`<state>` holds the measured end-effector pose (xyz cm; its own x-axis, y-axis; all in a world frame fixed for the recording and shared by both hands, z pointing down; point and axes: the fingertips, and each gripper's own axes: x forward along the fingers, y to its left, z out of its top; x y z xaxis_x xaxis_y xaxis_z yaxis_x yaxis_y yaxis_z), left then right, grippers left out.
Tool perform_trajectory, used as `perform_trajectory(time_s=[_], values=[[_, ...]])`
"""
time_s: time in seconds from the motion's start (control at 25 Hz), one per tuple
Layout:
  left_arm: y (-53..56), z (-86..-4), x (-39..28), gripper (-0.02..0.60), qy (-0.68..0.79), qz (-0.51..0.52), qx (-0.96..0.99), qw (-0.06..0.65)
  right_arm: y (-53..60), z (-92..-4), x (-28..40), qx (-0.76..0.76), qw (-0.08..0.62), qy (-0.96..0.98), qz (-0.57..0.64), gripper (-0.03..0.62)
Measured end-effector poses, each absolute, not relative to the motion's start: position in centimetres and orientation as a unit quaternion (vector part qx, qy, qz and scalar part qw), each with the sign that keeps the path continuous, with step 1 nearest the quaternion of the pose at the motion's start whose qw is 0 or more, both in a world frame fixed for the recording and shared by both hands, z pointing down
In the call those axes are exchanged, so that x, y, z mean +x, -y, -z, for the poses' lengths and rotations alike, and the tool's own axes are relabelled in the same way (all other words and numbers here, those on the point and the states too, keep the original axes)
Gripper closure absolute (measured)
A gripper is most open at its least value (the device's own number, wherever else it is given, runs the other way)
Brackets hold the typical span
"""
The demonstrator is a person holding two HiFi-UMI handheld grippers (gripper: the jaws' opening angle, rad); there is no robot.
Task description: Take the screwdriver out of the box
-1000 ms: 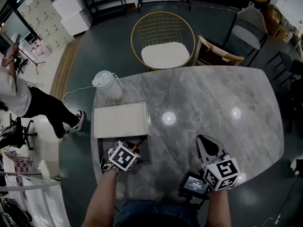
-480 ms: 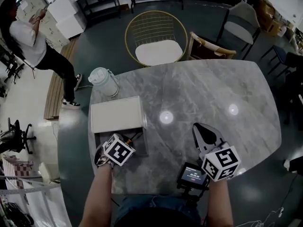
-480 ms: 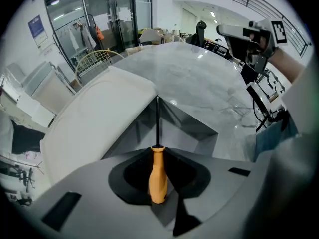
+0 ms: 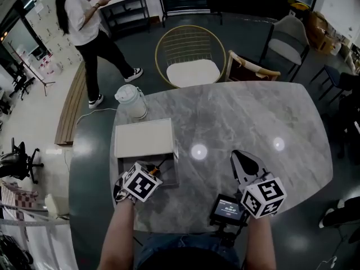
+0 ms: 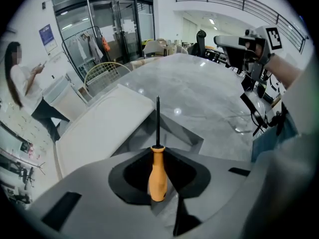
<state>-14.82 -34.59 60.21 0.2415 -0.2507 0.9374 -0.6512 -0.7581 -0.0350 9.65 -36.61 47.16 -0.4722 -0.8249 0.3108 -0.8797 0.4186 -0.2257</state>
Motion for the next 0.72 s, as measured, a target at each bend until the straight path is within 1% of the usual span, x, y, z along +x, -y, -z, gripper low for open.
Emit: perform_trajectory(time_s=[0.16, 0.44, 0.6, 0.72], values=[[35.1, -57.6, -14.5, 0.5, 0.314, -0.482, 0.794, 0.195, 36.7, -45.7, 8.4, 0.503, 0.073, 0.845, -0.167, 0.568], [37.2, -51.1, -14.5, 0.5, 0.354, -0.324, 0.853, 0.208, 36.9, -43.1, 5.7, 0.5, 0.064, 0.852, -0.14, 0.569], [38.1, -46.2, -14.8, 0.5, 0.365, -0.217, 0.885, 0.19, 37.1, -41.3, 4.3, 0.502, 0.059, 0.854, -0.125, 0.569], [38.4, -44.0, -15.5, 0.5, 0.374, -0.162, 0.895, 0.179, 37.2, -40.4, 3.4, 0.503, 0.057, 0.855, -0.113, 0.569]])
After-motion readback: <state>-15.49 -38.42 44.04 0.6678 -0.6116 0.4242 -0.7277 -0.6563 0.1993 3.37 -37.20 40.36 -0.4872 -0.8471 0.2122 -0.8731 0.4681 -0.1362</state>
